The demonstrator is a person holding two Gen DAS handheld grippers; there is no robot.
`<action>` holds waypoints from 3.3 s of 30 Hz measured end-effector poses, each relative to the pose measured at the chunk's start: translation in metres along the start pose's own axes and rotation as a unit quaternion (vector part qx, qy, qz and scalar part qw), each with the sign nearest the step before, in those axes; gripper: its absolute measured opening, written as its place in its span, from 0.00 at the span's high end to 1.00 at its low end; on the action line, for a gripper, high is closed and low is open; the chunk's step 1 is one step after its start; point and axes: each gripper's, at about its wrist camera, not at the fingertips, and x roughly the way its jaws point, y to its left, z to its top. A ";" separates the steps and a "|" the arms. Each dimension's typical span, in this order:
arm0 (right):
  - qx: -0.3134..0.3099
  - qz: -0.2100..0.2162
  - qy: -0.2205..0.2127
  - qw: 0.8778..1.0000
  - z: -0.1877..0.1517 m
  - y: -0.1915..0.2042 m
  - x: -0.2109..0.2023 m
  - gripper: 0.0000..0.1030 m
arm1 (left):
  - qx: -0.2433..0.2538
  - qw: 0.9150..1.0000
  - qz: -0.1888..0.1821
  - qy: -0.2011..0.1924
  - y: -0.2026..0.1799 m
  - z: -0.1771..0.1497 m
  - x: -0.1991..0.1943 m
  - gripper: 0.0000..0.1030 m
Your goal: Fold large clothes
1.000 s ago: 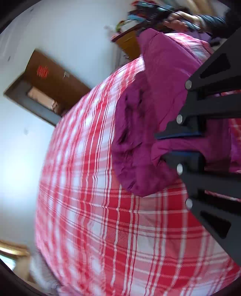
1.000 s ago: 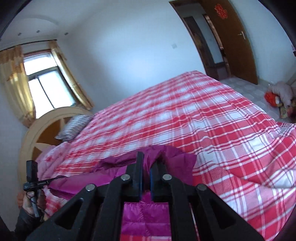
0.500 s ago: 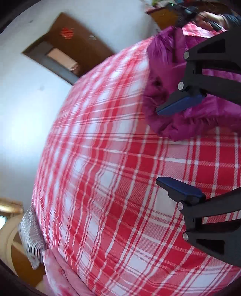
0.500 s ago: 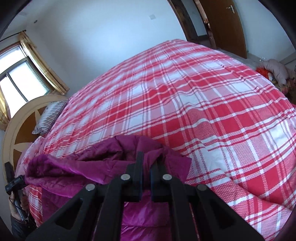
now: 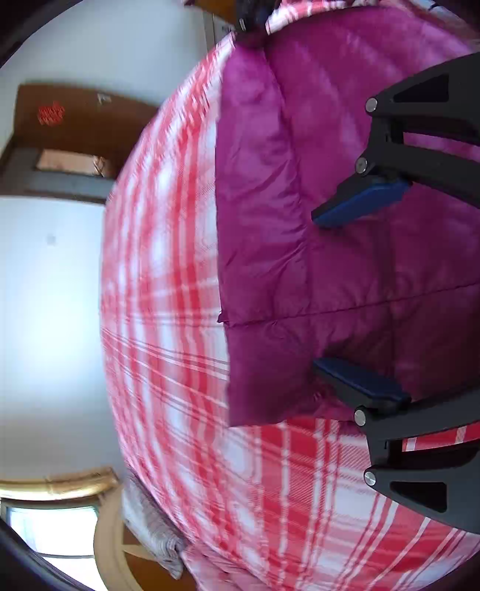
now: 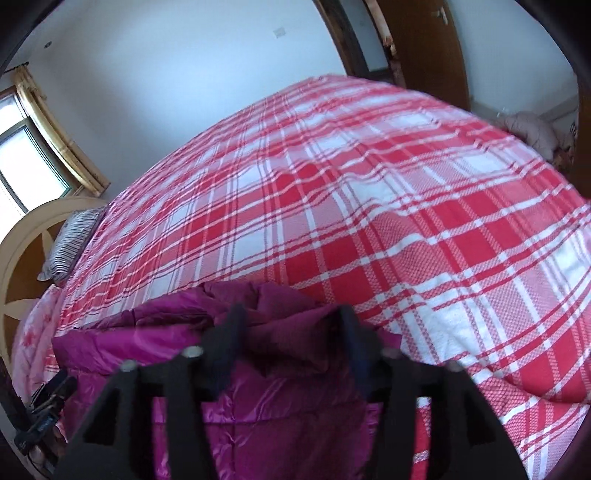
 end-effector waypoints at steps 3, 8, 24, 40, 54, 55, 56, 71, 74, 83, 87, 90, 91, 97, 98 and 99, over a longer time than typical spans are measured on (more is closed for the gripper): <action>-0.030 -0.022 -0.027 0.999 -0.004 0.020 -0.007 0.31 | -0.022 1.000 -0.003 -0.001 0.004 -0.003 0.010 0.28; -0.131 -0.009 -0.022 0.991 -0.023 0.077 0.004 0.27 | -0.032 0.999 0.015 0.003 0.007 -0.006 0.019 0.28; -0.154 -0.040 0.021 0.987 -0.039 0.087 0.077 0.26 | -0.022 0.998 0.064 -0.006 -0.012 0.016 0.045 0.19; -0.149 -0.057 0.034 0.987 -0.041 0.089 0.090 0.24 | -0.032 0.995 0.086 0.032 -0.009 0.015 0.068 0.05; -0.166 -0.086 0.042 0.981 -0.044 0.095 0.098 0.23 | -0.012 0.991 0.127 0.035 -0.018 0.020 0.065 0.02; -0.169 -0.089 0.042 0.981 -0.045 0.096 0.099 0.22 | -0.007 0.990 0.134 0.032 -0.021 0.021 0.062 0.02; -0.170 -0.092 0.042 0.980 -0.045 0.097 0.099 0.22 | -0.003 0.990 0.137 0.027 -0.026 0.023 0.055 0.03; -0.176 -0.098 0.041 0.979 -0.045 0.097 0.102 0.21 | 0.036 0.990 0.138 0.011 -0.079 0.014 0.061 0.02; -0.177 -0.100 0.041 0.978 -0.045 0.098 0.102 0.21 | 0.044 0.988 0.147 0.016 -0.082 0.014 0.066 0.01; -0.181 -0.109 0.045 0.976 -0.045 0.101 0.100 0.21 | 0.037 0.989 0.141 0.018 -0.079 0.010 0.071 0.01; -0.117 -0.120 0.041 0.985 -0.040 0.101 0.076 0.24 | 0.038 0.988 0.146 0.016 -0.080 0.010 0.073 0.01; -0.096 -0.124 0.003 0.988 -0.047 0.117 0.054 0.22 | 0.033 0.989 0.142 0.015 -0.078 0.010 0.072 0.01; -0.094 -0.124 -0.001 0.988 -0.050 0.120 0.053 0.22 | 0.032 0.989 0.141 0.015 -0.078 0.010 0.072 0.01; -0.083 -0.134 0.003 0.987 -0.064 0.114 0.070 0.22 | 0.022 0.991 0.129 0.014 -0.074 0.010 0.070 0.01; -0.085 -0.136 0.001 0.987 -0.065 0.113 0.071 0.22 | 0.022 0.991 0.129 0.015 -0.074 0.010 0.070 0.01; -0.088 -0.139 0.000 0.986 -0.065 0.114 0.072 0.21 | 0.022 0.991 0.128 0.015 -0.074 0.010 0.070 0.01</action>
